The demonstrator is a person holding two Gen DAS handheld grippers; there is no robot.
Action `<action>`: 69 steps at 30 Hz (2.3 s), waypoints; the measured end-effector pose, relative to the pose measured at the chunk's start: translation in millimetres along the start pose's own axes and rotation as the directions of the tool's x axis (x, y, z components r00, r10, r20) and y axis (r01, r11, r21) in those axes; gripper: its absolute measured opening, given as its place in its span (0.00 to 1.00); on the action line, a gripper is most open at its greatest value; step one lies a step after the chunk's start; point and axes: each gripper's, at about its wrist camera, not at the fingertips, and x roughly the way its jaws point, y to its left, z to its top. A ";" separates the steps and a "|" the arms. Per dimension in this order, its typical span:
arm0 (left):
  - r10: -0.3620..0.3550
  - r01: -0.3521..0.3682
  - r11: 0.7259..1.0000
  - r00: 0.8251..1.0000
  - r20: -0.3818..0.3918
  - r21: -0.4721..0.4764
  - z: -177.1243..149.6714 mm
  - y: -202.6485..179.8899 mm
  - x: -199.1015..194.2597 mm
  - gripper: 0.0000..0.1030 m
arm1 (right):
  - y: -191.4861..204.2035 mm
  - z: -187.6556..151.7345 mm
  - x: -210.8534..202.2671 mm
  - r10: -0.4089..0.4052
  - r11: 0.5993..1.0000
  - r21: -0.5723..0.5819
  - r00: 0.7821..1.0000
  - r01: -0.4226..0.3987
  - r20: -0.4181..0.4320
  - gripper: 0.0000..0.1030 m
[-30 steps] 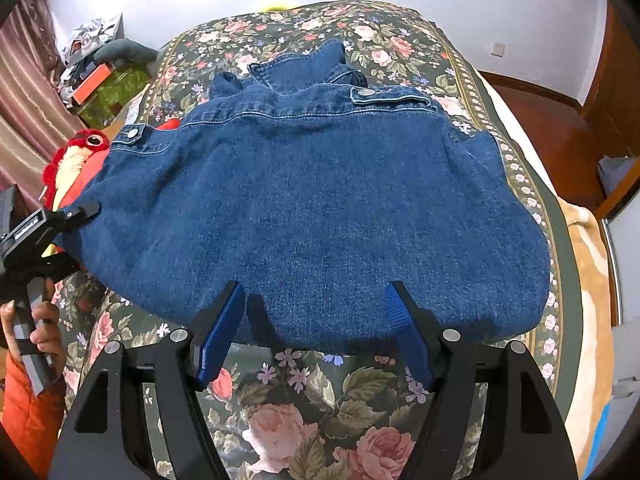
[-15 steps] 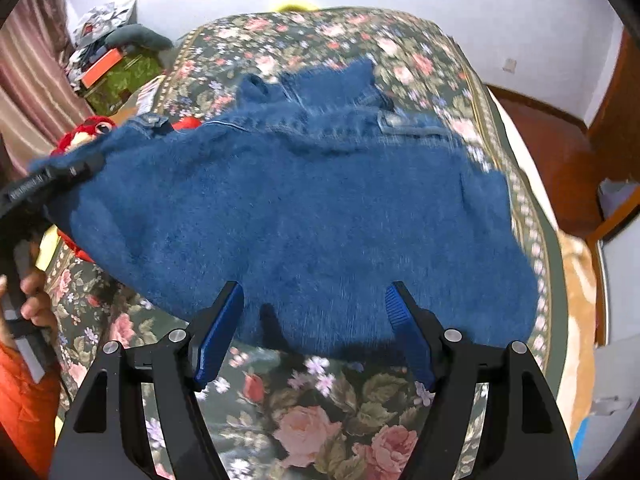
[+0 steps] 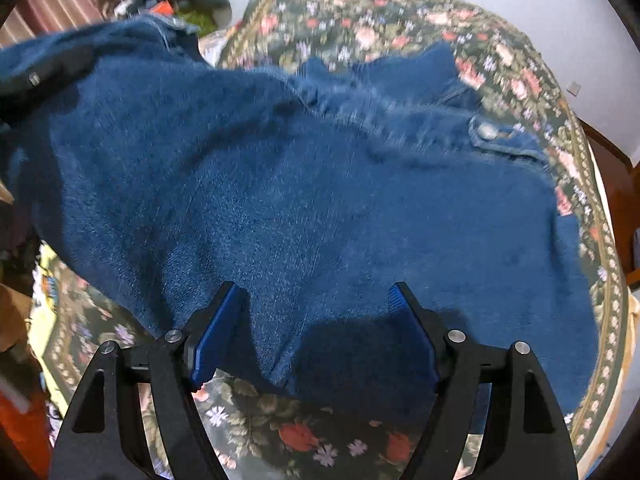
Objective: Fold large clothes
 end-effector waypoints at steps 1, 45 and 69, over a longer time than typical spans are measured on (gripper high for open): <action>0.009 -0.009 1.000 1.000 -0.003 0.008 -2.8 -2.6 0.9 0.26 | -2.3 -1.2 0.9 0.007 1.000 -0.004 1.000 -0.007 -0.009 0.71; -0.248 0.367 0.858 0.908 -0.337 0.359 -77.0 -193.2 -25.7 0.67 | -128.8 -104.8 -169.7 -0.209 0.962 0.222 0.954 0.161 0.216 0.71; -0.023 0.189 0.913 0.909 -0.416 0.363 -115.2 -107.2 33.2 0.81 | -108.9 -77.2 -106.8 -0.258 0.962 0.121 0.959 0.244 0.120 0.76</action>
